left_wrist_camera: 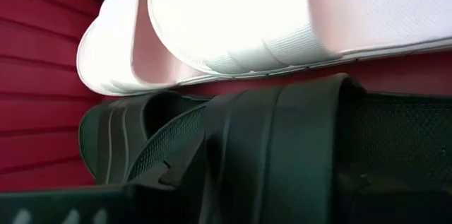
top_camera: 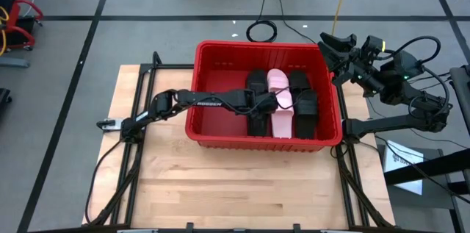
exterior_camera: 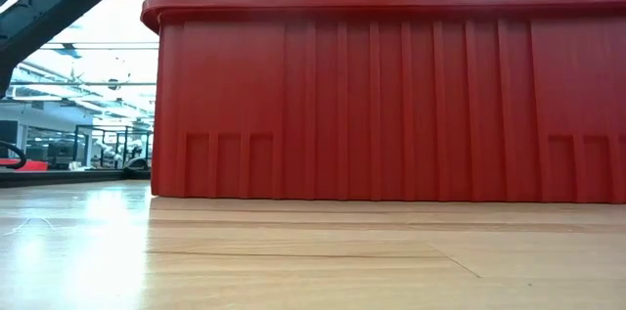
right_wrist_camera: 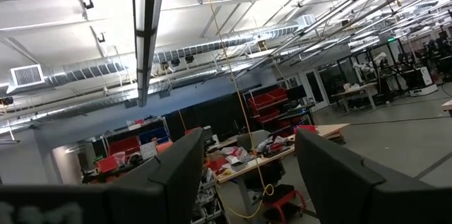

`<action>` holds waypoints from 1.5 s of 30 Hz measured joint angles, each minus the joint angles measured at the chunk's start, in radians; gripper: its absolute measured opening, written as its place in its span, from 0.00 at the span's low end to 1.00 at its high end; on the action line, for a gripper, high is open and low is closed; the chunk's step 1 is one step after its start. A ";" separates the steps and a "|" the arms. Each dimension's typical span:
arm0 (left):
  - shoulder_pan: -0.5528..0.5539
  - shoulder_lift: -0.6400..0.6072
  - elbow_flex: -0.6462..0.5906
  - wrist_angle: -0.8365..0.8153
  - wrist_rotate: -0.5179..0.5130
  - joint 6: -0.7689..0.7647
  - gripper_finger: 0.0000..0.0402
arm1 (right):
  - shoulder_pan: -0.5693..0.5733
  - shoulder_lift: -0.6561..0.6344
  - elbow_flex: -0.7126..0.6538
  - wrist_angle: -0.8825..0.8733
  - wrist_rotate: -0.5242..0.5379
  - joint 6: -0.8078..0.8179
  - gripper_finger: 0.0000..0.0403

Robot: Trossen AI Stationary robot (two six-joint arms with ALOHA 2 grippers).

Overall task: Pick and place slides into bin
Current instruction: Put the black slipper into the red bin

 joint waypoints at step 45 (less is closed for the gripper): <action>-0.050 -0.050 0.000 -0.037 0.140 0.014 0.46 | 0.000 0.019 0.000 -0.024 0.000 0.003 0.53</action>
